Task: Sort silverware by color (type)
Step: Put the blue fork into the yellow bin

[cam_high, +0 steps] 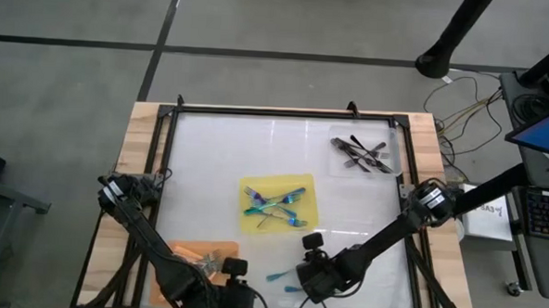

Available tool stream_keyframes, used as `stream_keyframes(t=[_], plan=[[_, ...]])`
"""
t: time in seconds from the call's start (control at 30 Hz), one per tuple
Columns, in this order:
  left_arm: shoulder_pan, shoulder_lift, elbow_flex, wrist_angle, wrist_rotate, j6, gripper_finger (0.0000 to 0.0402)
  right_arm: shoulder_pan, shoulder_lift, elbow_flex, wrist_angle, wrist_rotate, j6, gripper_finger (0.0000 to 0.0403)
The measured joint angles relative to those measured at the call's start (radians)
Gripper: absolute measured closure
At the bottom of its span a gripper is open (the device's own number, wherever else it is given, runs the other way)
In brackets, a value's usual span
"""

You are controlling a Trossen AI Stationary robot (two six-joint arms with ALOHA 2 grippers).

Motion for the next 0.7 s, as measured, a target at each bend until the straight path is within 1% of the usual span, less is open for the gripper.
stream_keyframes(t=[0.13, 0.43, 0.7], plan=[[-0.007, 0.000, 0.000, -0.007, -0.001, 0.000, 0.0296, -0.002, 0.019, 0.016, 0.045, -0.001, -0.024, 0.0321], [-0.026, 0.000, 0.000, -0.008, 0.000, -0.007, 0.0296, -0.011, 0.066, 0.038, 0.080, -0.009, -0.033, 0.0321], [-0.027, 0.000, 0.000, -0.005, -0.001, -0.008, 0.0296, -0.032, 0.072, 0.038, 0.096, -0.014, -0.030, 0.0322]])
